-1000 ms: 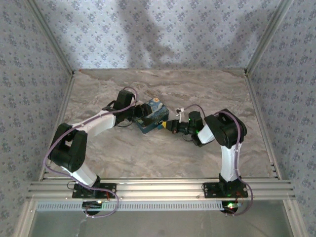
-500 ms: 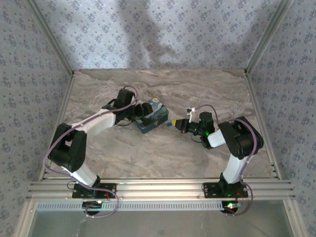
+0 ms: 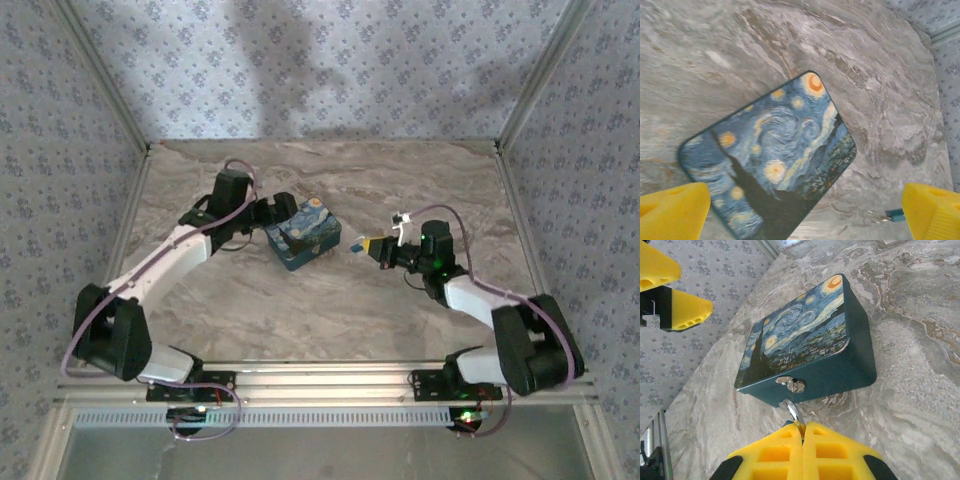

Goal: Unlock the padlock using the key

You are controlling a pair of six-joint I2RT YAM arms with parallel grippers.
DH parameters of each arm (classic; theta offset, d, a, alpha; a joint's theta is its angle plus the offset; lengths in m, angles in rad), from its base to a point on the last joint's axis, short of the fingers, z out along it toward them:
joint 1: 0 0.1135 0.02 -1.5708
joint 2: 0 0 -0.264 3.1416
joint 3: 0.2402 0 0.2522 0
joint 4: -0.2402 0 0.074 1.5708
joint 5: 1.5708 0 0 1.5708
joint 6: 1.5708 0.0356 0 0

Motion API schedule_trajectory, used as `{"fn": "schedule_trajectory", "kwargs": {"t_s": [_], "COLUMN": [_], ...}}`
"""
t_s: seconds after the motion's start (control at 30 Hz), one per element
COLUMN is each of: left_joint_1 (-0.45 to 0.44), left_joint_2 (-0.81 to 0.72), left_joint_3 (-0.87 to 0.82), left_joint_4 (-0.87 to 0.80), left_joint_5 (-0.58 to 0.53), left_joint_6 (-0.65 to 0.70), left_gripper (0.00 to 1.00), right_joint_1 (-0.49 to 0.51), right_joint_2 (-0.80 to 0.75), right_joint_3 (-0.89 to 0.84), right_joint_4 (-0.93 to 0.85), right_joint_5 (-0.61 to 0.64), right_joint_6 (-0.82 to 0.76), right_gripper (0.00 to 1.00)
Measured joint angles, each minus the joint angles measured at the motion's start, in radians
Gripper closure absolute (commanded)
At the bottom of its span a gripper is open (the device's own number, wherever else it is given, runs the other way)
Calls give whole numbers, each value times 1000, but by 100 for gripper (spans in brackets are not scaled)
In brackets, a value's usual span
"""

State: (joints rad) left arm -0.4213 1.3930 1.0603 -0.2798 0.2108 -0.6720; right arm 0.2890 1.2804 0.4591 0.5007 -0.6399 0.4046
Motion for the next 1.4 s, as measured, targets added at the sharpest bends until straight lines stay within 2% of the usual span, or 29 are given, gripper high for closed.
{"fn": "schedule_trajectory", "kwargs": {"t_s": [0.33, 0.67, 0.93, 1.4], "left_joint_1": [22, 22, 22, 22], "left_joint_2": [-108, -153, -163, -187], "left_joint_3": [-179, -244, -253, -280], "left_joint_4": [-55, -64, -65, -69], "left_joint_5": [-116, -180, -209, -214], "left_joint_6": [58, 77, 88, 89], "left_gripper": [2, 2, 2, 2], "right_joint_1": [106, 247, 257, 125], "right_joint_2": [-234, -259, -249, 16], "right_joint_3": [149, 188, 189, 218], "right_joint_4": [-509, -827, -952, -951], "right_joint_5": [153, 251, 269, 172], "right_joint_6": [-55, -28, -21, -109], "right_gripper": [100, 100, 100, 100]}}
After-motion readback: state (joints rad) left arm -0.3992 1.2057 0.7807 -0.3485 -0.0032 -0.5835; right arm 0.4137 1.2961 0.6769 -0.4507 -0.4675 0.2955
